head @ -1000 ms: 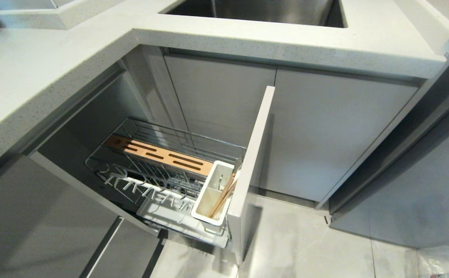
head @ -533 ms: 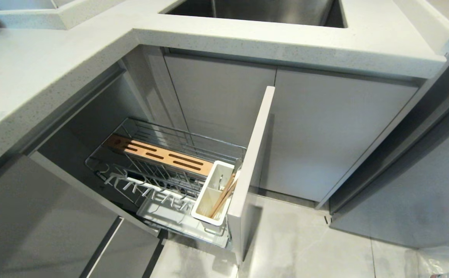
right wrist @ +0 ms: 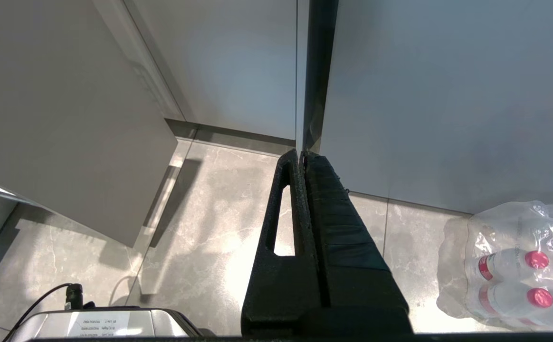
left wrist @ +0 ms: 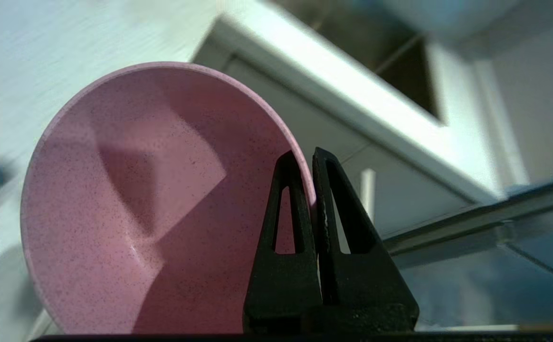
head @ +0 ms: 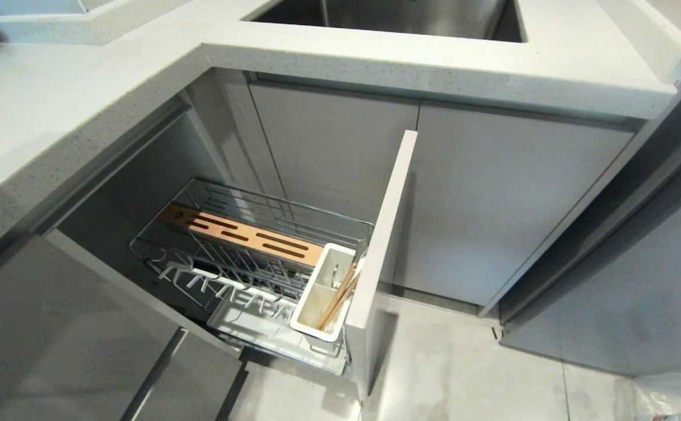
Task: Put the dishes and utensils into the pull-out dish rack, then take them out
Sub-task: Pick up the bowl and place it in the cupboard
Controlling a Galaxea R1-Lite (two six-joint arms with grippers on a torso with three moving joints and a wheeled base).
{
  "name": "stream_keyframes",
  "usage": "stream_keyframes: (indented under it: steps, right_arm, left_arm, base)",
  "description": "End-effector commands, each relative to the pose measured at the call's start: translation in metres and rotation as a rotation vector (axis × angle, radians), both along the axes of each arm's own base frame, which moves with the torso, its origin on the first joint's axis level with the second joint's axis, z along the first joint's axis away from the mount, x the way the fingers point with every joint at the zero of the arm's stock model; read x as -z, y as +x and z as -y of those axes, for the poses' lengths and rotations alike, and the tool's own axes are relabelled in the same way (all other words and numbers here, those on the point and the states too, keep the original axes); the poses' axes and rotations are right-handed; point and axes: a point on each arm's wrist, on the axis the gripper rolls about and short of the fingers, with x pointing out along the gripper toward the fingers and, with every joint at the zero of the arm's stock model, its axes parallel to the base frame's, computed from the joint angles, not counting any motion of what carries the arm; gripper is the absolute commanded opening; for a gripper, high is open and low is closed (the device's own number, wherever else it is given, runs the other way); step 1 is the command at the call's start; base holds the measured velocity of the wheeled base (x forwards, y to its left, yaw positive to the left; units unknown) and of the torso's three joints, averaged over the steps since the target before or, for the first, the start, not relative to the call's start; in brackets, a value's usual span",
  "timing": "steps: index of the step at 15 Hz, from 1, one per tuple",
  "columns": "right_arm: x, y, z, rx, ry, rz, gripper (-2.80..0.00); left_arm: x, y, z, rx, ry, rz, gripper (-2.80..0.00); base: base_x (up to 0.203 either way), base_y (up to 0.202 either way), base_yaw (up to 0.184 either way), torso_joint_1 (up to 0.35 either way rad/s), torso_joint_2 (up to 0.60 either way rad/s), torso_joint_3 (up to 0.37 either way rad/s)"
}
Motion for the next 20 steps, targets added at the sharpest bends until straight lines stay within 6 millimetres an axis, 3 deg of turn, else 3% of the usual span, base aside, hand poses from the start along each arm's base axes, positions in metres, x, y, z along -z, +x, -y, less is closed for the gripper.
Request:
stream_keyframes:
  steps: [1, 4, 9, 12, 16, 20]
  right_arm:
    - [0.000, 0.000, 0.000, 0.000, 0.001, -0.001, -2.80]
    - [0.000, 0.000, 0.000, 0.000, 0.000, -0.001, -2.80]
    - [0.000, 0.000, 0.000, 0.000, -0.001, -0.001, -2.80]
    - [0.000, 0.000, 0.000, 0.000, 0.000, -0.001, -2.80]
    - [0.000, 0.000, 0.000, 0.000, 0.000, -0.001, -2.80]
    - [0.000, 0.000, 0.000, 0.000, 0.000, -0.001, -2.80]
  left_arm:
    - [-0.007, 0.010, 0.003, 0.054, -0.036, 0.164, -2.80]
    - [-0.004, 0.048, 0.014, 0.105, -0.185, 0.314, -2.80]
    - [0.044, 0.111, 0.060, 0.291, -0.292, 0.133, -2.80]
    - [0.073, 0.144, 0.089, 0.268, -0.250, -0.007, -2.80]
    - [0.104, 0.171, 0.117, 0.130, -0.091, -0.117, -2.80]
    - [0.122, 0.194, 0.131, 0.126, -0.313, -0.101, -2.80]
  base:
    - [0.000, 0.000, 0.000, 0.000, 0.00, 0.000]
    - [0.000, 0.000, 0.000, 0.000, 0.00, 0.000]
    - [0.000, 0.000, 0.000, 0.000, 0.00, 0.000]
    - [0.000, 0.000, 0.000, 0.000, 0.00, 0.000]
    - [0.000, 0.000, 0.000, 0.000, 0.00, 0.000]
    - [0.000, 0.000, 0.000, 0.000, 0.00, 0.000]
